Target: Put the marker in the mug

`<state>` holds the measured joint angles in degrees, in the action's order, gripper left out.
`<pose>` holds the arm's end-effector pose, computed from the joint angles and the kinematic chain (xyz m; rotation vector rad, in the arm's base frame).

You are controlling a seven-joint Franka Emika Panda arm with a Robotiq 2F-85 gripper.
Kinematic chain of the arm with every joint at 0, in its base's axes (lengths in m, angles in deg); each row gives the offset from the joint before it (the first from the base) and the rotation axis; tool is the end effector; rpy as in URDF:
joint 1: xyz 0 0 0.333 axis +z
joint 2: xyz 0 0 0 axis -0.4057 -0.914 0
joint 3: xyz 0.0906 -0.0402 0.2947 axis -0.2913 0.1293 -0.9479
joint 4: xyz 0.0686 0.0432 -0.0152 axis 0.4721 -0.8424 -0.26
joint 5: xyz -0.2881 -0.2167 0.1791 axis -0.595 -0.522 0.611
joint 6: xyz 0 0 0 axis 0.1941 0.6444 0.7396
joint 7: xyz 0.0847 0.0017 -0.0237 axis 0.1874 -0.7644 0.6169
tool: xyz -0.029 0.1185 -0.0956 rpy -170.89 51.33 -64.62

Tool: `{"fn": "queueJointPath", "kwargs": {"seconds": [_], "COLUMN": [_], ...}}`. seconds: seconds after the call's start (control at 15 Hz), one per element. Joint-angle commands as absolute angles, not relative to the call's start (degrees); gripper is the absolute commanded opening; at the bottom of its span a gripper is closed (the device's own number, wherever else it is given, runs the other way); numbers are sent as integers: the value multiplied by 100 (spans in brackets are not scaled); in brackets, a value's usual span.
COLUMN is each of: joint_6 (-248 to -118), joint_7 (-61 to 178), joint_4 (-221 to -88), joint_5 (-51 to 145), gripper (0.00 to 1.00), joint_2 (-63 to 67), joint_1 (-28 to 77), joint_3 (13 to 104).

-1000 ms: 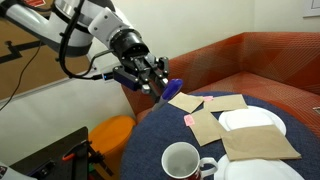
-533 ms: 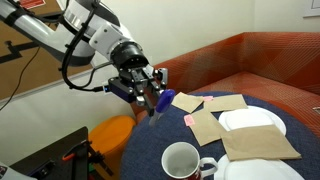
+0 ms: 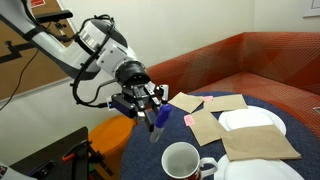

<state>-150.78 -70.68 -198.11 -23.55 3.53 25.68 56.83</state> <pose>0.4447 -0.1311 0.1839 1.4865 -1.2785 0.7488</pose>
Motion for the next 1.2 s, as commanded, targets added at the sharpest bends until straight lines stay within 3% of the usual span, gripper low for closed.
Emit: {"fn": "queueJointPath", "kwargs": {"seconds": [0.0, 1.13], "joint_6": [-14987, -15558], "joint_7": [-7628, -8605], "joint_4": [-19659, -19502], "joint_5": [-2787, -3833], "gripper": [6, 6], "joint_2": [32, -877], "joint_1": [2543, 2308], "joint_3": [5610, 5452]}}
